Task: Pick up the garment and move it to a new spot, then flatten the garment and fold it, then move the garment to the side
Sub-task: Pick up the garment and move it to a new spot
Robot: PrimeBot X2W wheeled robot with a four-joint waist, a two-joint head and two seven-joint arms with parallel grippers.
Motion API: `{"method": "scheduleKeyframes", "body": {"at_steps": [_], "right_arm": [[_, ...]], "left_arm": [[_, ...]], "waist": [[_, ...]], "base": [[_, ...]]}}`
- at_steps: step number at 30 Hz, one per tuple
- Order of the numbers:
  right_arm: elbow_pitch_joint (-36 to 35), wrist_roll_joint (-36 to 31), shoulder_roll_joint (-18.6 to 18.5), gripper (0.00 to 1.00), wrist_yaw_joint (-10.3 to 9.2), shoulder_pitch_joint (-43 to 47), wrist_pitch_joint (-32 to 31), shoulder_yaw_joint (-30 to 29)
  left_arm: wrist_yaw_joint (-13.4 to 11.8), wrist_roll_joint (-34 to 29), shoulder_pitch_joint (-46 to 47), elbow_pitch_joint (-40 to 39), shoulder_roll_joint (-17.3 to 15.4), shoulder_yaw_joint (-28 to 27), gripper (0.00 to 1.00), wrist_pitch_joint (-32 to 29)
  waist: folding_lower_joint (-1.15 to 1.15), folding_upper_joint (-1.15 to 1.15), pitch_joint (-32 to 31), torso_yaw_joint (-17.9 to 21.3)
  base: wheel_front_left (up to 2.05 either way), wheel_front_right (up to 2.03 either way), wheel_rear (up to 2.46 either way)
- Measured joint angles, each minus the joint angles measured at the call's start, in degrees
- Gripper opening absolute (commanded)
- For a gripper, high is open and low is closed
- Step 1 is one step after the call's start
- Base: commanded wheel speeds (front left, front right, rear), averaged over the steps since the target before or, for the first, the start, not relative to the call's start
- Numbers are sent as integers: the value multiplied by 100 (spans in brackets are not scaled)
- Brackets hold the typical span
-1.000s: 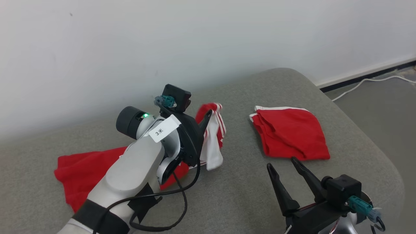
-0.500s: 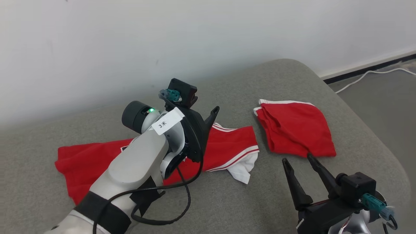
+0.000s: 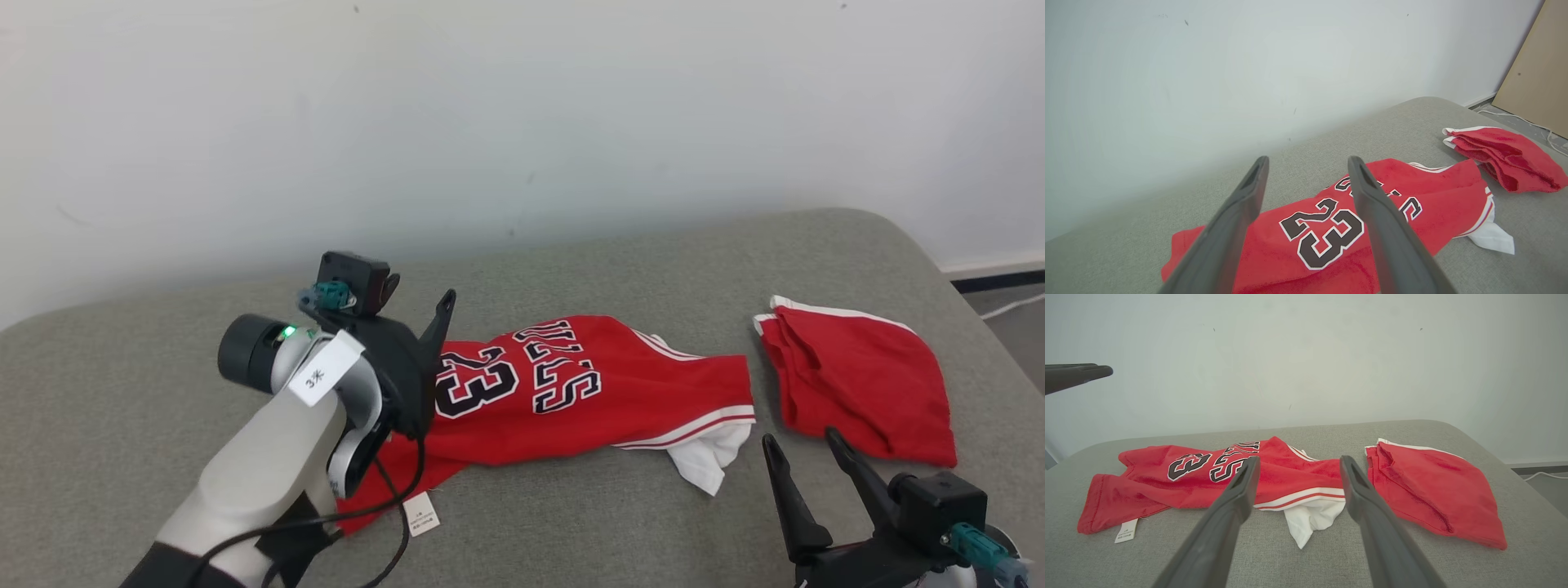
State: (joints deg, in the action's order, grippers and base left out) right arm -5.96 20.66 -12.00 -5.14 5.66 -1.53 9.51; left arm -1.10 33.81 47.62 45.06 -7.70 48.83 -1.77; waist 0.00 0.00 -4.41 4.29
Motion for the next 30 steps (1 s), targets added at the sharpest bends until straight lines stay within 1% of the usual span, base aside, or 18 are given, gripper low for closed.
{"method": "scheduleKeyframes", "body": {"at_steps": [3,8,11,14,17,19,23,26,28,30], "right_arm": [[-4,-1,-33,100,-43,125,3,-33],[-63,-2,-19,100,-49,245,30,-49],[-179,203,136,100,-51,293,146,-153],[-175,258,182,100,-51,357,164,-168],[-159,307,207,100,-92,407,238,-294],[-166,379,269,100,-99,505,324,-444],[-92,466,341,100,-125,582,424,-600],[-10,525,425,100,-129,577,519,-649],[54,571,450,100,-141,580,566,-679],[111,573,450,100,-141,578,599,-678]], "left_arm": [[-147,0,-370,-257,-222,-9,100,112],[-424,-12,-1190,-934,-742,-70,100,405],[-547,10,-1701,-1447,-1004,-308,100,657],[-601,110,-2230,-1940,-1222,-619,100,938],[-631,203,-2755,-2396,-1324,-1001,100,1209],[-643,289,-3083,-2630,-1296,-1313,100,1392],[-644,288,-3817,-2874,-1002,-2533,100,1602],[-644,288,-4402,-3160,-788,-3239,100,1647],[-644,248,-4702,-3395,-623,-3453,100,1647],[-644,154,-4937,-3618,-508,-3505,100,1646]], "waist": [[0,0,-93,-220],[0,0,-265,-518],[0,0,-367,-649],[1,0,-453,-745],[0,0,-496,-830],[1,0,-511,-882],[0,0,-531,-981],[1,1,-531,-1007],[0,0,-520,-1008],[0,1,-506,-1000]], "base": [[0,0,0],[0,0,0],[0,0,0],[0,0,0],[0,0,0],[0,0,0],[0,0,0],[0,0,0],[0,0,0],[0,0,0]]}}
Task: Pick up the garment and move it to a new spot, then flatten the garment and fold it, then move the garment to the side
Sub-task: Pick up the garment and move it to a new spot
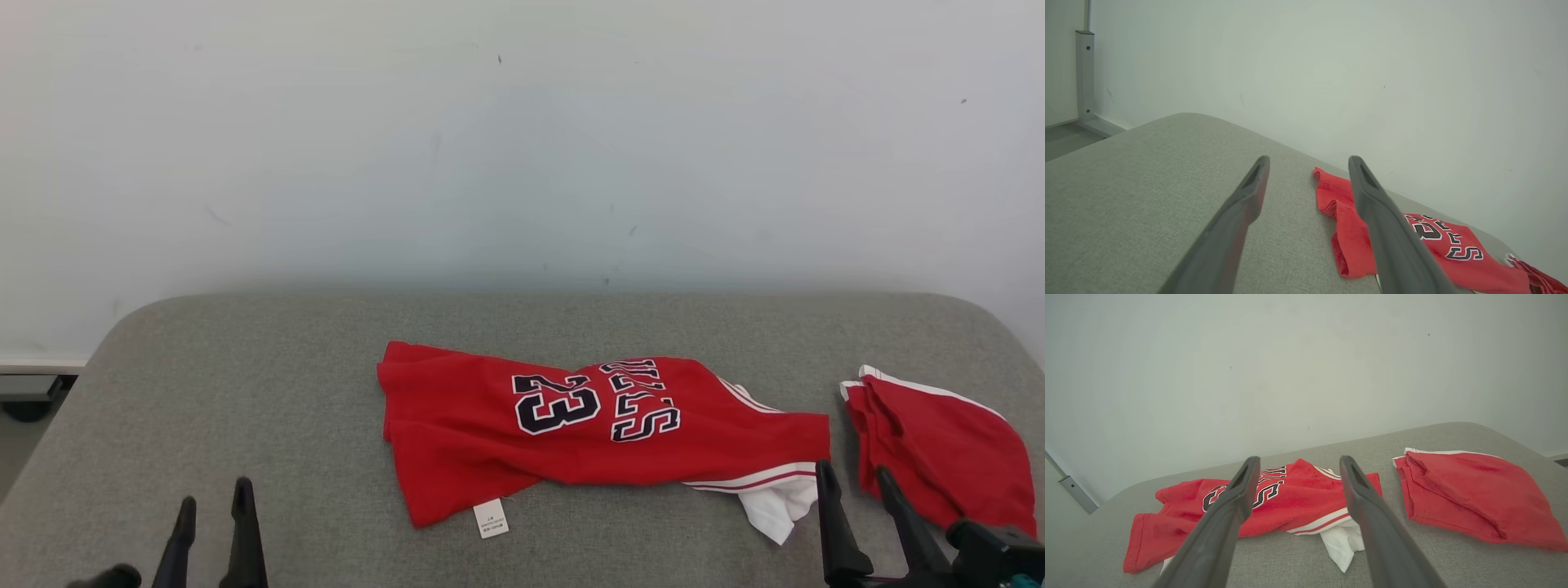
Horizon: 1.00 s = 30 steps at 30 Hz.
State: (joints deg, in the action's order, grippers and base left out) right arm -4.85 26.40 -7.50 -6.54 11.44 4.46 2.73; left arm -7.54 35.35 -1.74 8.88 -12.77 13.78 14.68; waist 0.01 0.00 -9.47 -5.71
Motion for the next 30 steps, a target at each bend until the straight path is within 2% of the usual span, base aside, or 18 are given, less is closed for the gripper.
{"method": "scheduleKeyframes", "body": {"at_steps": [5,13,20,30], "right_arm": [[207,-3,-37,100,38,-14,60,52],[564,-93,-267,100,286,-68,49,247],[825,-180,-398,100,397,-155,29,280],[1004,-199,-445,100,402,-149,91,235]], "left_arm": [[0,-211,-345,-456,-114,328,100,-2],[0,-493,-647,-578,-672,698,100,-288],[0,-584,-672,-545,-749,659,100,-513],[0,-626,-844,-533,-659,564,100,-728]], "waist": [[0,0,45,55],[0,0,121,189],[-1,0,166,294],[-1,-1,229,428]], "base": [[0,0,0],[0,0,0],[0,0,0],[0,0,0]]}}
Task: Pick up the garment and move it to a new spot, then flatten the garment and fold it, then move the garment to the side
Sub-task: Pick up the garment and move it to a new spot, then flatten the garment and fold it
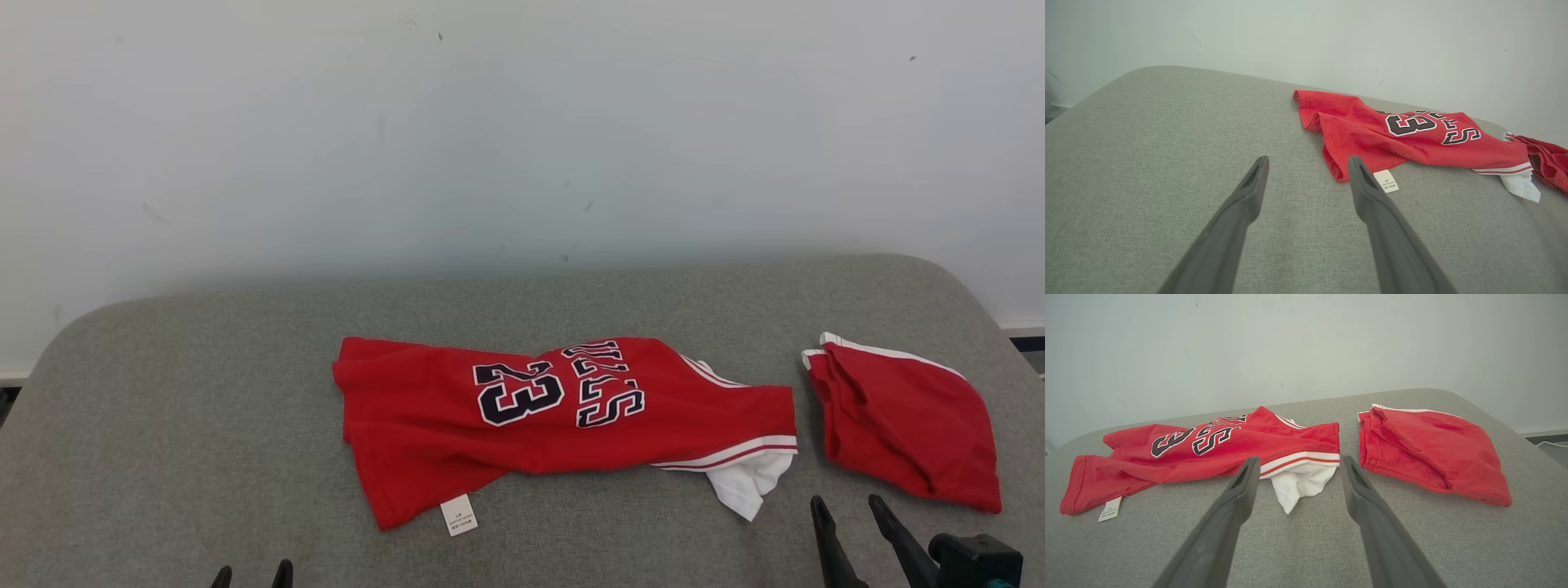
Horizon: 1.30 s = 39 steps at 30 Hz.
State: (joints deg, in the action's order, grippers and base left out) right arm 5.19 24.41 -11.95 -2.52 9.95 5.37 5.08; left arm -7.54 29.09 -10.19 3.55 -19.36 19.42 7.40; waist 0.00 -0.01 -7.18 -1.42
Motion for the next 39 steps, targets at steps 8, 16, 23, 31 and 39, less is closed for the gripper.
{"method": "scheduleKeyframes", "body": {"at_steps": [8,16,23,31,39], "right_arm": [[66,-10,4,100,2,-4,70,18],[151,-18,4,100,10,-18,120,31],[264,-18,-4,100,19,2,108,15],[627,-91,-110,100,53,-318,-215,140],[868,-133,-159,100,52,-1195,-744,279]], "left_arm": [[0,-42,8,-66,107,-2,100,-185],[0,-68,8,-88,125,1,100,-292],[134,-56,174,27,268,222,100,-487],[555,42,1201,787,390,530,100,-907],[815,42,1858,1516,573,757,100,-1293]], "waist": [[0,0,28,-4],[0,0,53,-17],[0,0,132,-41],[0,0,423,-137],[0,0,843,-175]], "base": [[0,0,0],[0,0,0],[0,0,0],[0,0,0],[0,0,0]]}}
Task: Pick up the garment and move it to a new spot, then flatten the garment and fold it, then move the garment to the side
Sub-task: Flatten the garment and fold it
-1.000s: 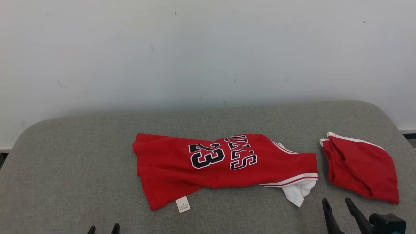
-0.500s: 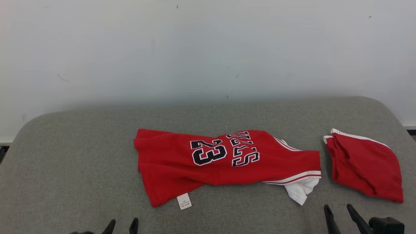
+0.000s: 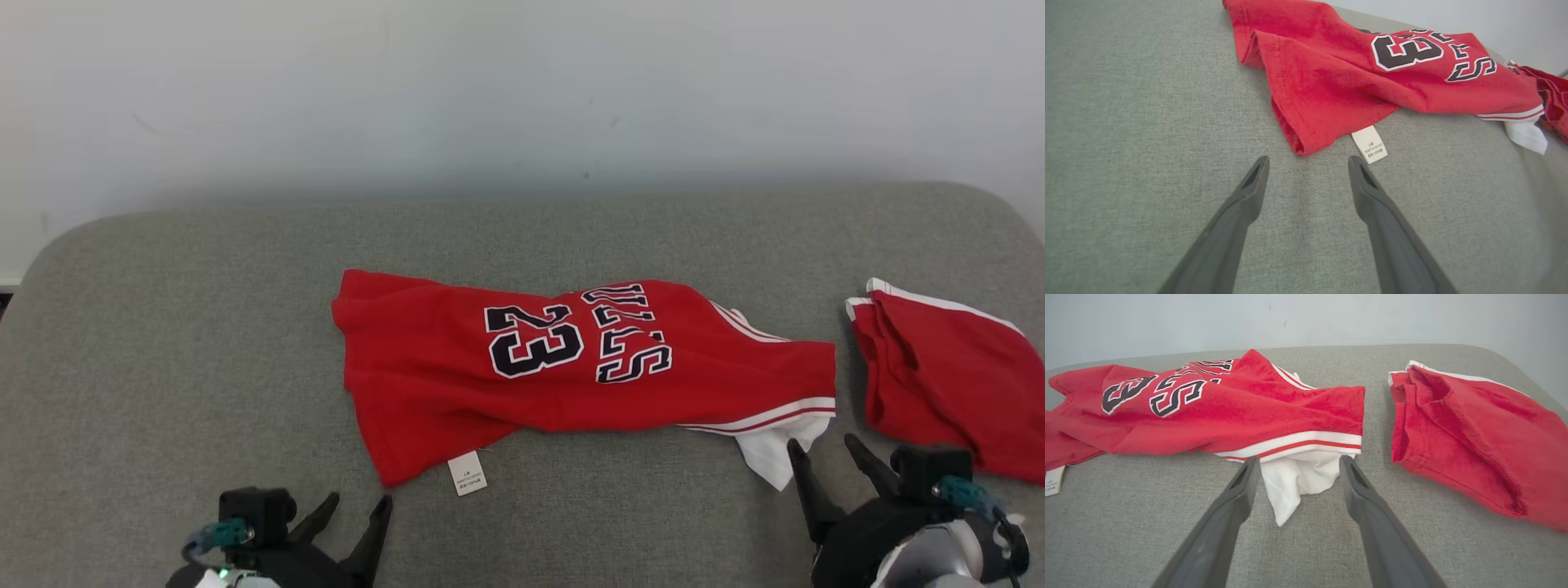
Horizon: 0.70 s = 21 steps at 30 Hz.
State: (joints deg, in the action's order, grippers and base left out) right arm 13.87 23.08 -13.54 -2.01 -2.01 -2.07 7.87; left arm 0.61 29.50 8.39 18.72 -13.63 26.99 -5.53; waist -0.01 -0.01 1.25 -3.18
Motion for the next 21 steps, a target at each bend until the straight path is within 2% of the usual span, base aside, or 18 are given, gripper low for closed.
{"method": "scheduleKeyframes", "body": {"at_steps": [10,21], "right_arm": [[339,-108,73,100,0,-689,-557,280],[615,-111,111,100,-9,-910,-710,312]], "left_arm": [[203,-2,756,735,175,58,100,-177],[350,-32,1186,1298,278,133,100,-112]], "waist": [[-1,0,546,29],[1,0,830,120]], "base": [[0,0,0],[0,0,0]]}}
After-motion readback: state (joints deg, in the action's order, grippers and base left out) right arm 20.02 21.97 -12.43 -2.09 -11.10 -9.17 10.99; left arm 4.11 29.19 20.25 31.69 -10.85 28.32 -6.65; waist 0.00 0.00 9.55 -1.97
